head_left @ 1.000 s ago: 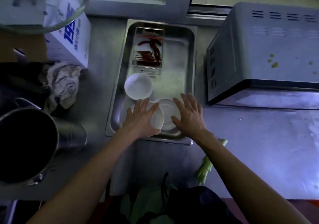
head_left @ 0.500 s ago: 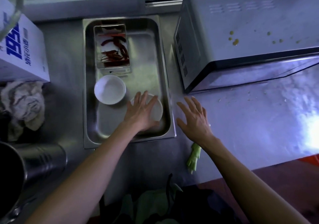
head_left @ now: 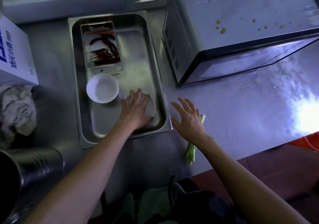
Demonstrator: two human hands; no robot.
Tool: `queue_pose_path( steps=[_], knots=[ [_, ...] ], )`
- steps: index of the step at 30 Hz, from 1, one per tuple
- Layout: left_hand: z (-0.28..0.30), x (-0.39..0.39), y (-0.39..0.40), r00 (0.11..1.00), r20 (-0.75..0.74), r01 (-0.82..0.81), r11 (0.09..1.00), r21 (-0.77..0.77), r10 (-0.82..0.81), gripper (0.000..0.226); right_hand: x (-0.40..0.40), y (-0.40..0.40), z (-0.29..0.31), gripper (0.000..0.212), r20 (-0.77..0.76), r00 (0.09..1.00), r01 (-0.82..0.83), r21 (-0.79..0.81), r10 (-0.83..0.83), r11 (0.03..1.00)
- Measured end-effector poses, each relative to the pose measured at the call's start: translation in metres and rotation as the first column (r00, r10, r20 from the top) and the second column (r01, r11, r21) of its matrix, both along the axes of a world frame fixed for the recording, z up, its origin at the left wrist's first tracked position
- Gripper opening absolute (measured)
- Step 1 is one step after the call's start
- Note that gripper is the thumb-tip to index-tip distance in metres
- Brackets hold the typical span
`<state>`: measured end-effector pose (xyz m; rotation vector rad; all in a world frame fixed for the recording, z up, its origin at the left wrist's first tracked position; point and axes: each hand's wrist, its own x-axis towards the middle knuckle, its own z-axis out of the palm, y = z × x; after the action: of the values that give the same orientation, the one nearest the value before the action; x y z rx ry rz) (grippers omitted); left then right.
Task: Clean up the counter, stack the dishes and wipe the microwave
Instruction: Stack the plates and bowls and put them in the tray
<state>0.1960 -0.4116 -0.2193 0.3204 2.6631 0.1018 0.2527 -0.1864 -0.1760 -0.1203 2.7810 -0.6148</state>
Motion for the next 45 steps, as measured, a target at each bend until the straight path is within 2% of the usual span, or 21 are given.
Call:
queue_pose_path(
  steps=[4, 12, 16, 24, 29, 37, 45],
  knots=[
    [0.009, 0.01, -0.005, 0.999, -0.039, -0.002, 0.998, 0.067, 0.004, 0.079, 0.008, -0.006, 0.007, 0.058, 0.002, 0.999, 0.047, -0.011, -0.047, 0.999],
    [0.039, 0.024, -0.011, 0.991, -0.133, 0.048, 0.972, 0.228, -0.018, 0.07, 0.03, -0.008, 0.022, 0.06, 0.001, 0.991, 0.136, -0.017, -0.136, 0.991],
    [0.056, 0.028, 0.006, 0.992, -0.124, 0.043, 0.959, 0.281, -0.008, 0.07, 0.044, 0.0, 0.028, 0.06, -0.01, 0.985, 0.172, 0.009, -0.172, 0.985],
    [0.085, 0.04, 0.068, 0.968, -0.185, 0.211, 0.952, 0.221, -0.171, 0.065, 0.07, 0.052, 0.045, 0.059, -0.018, 0.957, 0.288, -0.007, -0.288, 0.958],
    [0.096, 0.054, 0.133, 0.95, -0.181, 0.286, 0.94, 0.187, -0.253, 0.061, 0.097, 0.111, 0.053, 0.061, -0.035, 0.938, 0.343, -0.037, -0.344, 0.939],
    [0.103, 0.105, 0.28, 0.892, -0.165, 0.443, 0.886, 0.138, -0.42, 0.059, 0.171, 0.242, 0.053, 0.061, -0.036, 0.878, 0.474, -0.059, -0.477, 0.878],
    [0.104, 0.158, 0.44, 0.806, -0.125, 0.591, 0.8, 0.104, -0.579, 0.055, 0.251, 0.372, 0.05, 0.048, -0.119, 0.781, 0.602, -0.117, -0.613, 0.79]
  ],
)
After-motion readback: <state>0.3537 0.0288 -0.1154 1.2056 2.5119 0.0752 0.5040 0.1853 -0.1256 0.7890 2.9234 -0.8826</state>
